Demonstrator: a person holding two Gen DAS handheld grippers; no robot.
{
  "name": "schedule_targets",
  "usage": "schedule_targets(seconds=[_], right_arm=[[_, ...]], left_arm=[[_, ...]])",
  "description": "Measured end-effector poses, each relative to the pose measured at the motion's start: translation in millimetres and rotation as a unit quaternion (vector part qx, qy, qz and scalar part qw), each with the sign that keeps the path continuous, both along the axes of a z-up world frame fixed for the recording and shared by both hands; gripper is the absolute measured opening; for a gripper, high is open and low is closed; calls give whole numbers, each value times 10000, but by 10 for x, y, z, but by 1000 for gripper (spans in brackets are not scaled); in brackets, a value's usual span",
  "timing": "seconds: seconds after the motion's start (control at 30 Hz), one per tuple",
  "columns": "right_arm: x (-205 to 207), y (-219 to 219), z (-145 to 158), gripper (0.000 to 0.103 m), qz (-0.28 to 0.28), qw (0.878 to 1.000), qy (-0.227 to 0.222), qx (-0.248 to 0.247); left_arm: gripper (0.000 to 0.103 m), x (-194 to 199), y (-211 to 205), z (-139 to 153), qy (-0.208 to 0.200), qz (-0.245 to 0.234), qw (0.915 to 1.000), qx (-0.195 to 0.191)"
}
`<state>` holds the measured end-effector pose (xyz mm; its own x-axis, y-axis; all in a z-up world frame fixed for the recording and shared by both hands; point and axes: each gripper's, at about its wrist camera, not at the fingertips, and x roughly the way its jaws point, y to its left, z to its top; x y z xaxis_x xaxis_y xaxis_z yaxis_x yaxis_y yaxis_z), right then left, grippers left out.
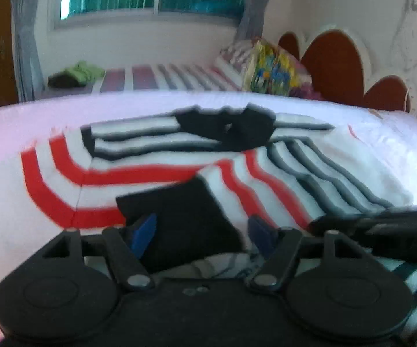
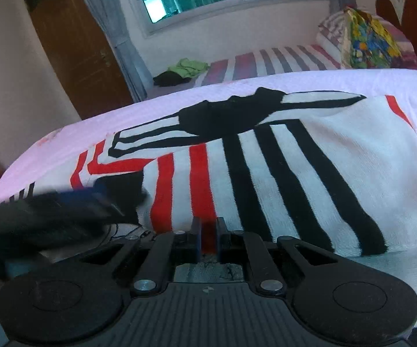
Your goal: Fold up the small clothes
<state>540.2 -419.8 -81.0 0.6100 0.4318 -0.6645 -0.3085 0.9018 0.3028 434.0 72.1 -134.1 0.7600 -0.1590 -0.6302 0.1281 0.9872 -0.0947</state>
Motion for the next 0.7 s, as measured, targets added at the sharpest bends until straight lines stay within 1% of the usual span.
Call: schedule_targets(seconds=[0.03,0.07,0.1,0.13,0.17,0.23,0.27,0.3,0.33,0.37,0.4,0.43,0.47,0.5,0.53,0.6,0.63,0.67,0.7], right_arm=[[16,-16,43,8,-47,10000,-39,-49],[30,-43,95,8,-94,9998,-147,-39],[77,-65,158,8,-136,9994,-305,42],[147,-62,199,8,-190,9990,-383,124],[250,-33,215,8,-229,9989,-385,152],[450,76,165,8,-174,9994,-252,173],[536,152,70,8,-89,9999,-51,109],[591,230,-52,8,-50,9996,242,-107],[538,251,-20,8,-71,9998,58,-167],[499,267,25,8,-90,9996,91,-250],[406,230,101,8,-120,9999,15,-83],[331,198,141,9,-111,9999,-40,35],[236,184,181,9,-137,9998,-97,56],[168,176,198,9,-147,9998,-123,43],[98,175,211,9,-134,9998,-125,87],[29,221,206,9,-102,9999,-46,98],[1,284,208,16,-83,10000,-29,25],[-18,339,204,27,-71,10000,-44,-15],[-40,389,190,53,-64,9999,-87,20]], left_arm=[[66,-1,23,35,61,56,10000,-19],[66,-23,33,84,25,114,9999,2],[66,-45,27,133,-129,182,9998,15],[69,-38,45,175,-269,165,9995,-55],[73,-5,47,193,-260,152,9995,-95],[74,195,-16,101,124,245,9996,8],[77,236,-51,29,221,251,9994,133],[78,220,-108,24,135,171,9990,382],[76,193,-126,69,179,169,9985,485],[71,130,-86,142,142,225,9990,370],[72,40,1,216,-26,262,9995,181],[79,-81,116,270,-168,373,9992,-6],[79,-187,255,297,-184,569,9981,-128],[77,-322,436,316,-140,820,9962,-257],[74,-463,617,322,-95,1070,9933,-425],[72,-850,1041,336,-74,1570,9839,-848],[72,-1058,1263,333,-37,1811,9783,-1009],[70,-1257,1485,325,4,2106,9713,-1103],[70,-1411,1675,322,20,2387,9643,-1145]])
